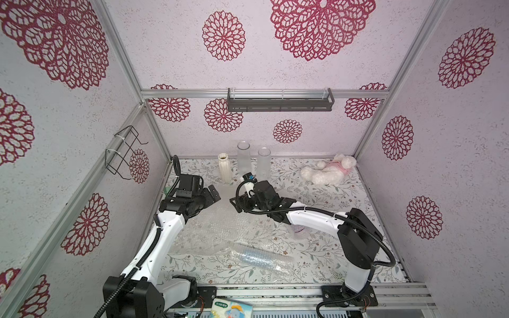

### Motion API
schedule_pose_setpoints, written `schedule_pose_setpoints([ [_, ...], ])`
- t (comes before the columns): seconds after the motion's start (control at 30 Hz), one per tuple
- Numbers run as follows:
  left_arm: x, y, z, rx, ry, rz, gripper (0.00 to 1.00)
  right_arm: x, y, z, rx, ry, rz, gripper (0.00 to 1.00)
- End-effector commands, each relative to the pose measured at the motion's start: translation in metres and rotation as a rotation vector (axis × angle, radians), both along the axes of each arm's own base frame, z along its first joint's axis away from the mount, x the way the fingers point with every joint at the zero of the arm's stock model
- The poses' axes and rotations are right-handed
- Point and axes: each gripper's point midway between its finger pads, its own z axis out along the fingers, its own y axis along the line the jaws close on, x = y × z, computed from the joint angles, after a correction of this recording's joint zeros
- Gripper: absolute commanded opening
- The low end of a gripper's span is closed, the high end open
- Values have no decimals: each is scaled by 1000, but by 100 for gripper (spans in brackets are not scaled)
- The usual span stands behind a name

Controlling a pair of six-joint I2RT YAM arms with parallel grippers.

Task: Unwrap the vase from the bubble wrap
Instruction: Unwrap the bubble wrap at the center of the board.

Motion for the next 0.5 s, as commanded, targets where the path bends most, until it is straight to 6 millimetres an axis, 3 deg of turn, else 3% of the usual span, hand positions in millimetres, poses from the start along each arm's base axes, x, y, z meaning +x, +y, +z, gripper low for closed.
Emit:
schedule_pose_setpoints([
  [0.0, 2, -8, -2, -42, -16, -26, 99, 20, -45, 19, -64, -25, -140, 89],
  [0.17, 7, -31, -4, -44, -30, -106, 99, 32, -128, -10, -325, 23, -283, 89],
  [0.3, 15, -64, -11, -43, -32, -200, 98, 30, -190, -34, -456, 102, -360, 91],
  [0.47, 21, -103, -28, -18, 8, -302, 98, 19, -236, -61, -603, 196, -395, 96],
])
